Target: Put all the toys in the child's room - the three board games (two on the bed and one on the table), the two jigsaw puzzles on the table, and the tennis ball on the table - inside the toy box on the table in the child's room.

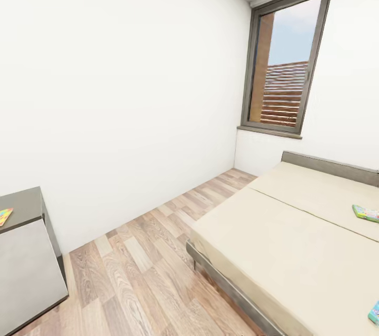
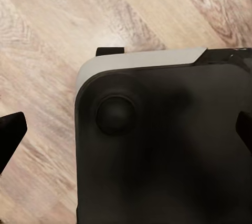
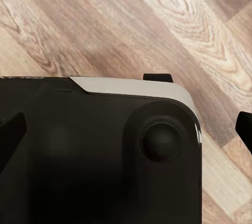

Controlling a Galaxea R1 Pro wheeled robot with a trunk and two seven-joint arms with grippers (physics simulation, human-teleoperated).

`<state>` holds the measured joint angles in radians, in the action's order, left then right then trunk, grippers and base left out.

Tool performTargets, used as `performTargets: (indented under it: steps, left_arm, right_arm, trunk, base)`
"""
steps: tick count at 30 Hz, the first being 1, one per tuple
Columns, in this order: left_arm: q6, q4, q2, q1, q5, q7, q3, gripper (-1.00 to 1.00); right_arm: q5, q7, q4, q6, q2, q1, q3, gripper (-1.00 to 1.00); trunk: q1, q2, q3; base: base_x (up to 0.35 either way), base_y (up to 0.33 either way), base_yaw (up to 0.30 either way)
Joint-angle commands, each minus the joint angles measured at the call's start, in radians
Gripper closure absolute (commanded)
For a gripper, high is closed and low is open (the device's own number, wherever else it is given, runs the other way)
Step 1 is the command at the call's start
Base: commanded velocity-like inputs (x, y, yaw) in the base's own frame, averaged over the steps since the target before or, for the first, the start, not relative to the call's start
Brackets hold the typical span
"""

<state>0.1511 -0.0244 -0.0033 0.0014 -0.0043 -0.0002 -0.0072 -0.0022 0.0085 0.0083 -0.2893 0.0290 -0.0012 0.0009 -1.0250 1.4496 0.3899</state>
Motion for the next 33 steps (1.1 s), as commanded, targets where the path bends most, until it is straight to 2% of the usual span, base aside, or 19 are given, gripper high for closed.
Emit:
performTargets:
  steps: [1, 10, 33]
  left_arm:
    - [0.002, 0.0, 0.0, 0.0, -0.001, 0.0, -0.001, -1.0]
    - [0.004, -0.001, 0.0, 0.0, 0.004, -0.001, 0.01, -1.0]
    - [0.004, 0.0, -0.002, 0.0, 0.0, 0.0, 0.007, -1.0]
  right_arm:
    - [0.0, 0.002, 0.001, -0.004, 0.0, 0.0, 0.0, -1.0]
    - [-0.001, 0.003, 0.001, -0.005, -0.001, 0.0, 0.0, -1.0]
    - [-0.005, 0.002, 0.001, -0.004, 0.0, 0.0, -0.001, -1.0]
  trunk:
    - [0.0, 0.0, 0.001]
    - [0.0, 0.0, 0.001]
    - [0.0, 0.0, 0.001]
  base:
    - [0.0, 0.0, -0.193]
    - [0.0, 0.0, -0.255]
    - [0.0, 0.0, -0.281]
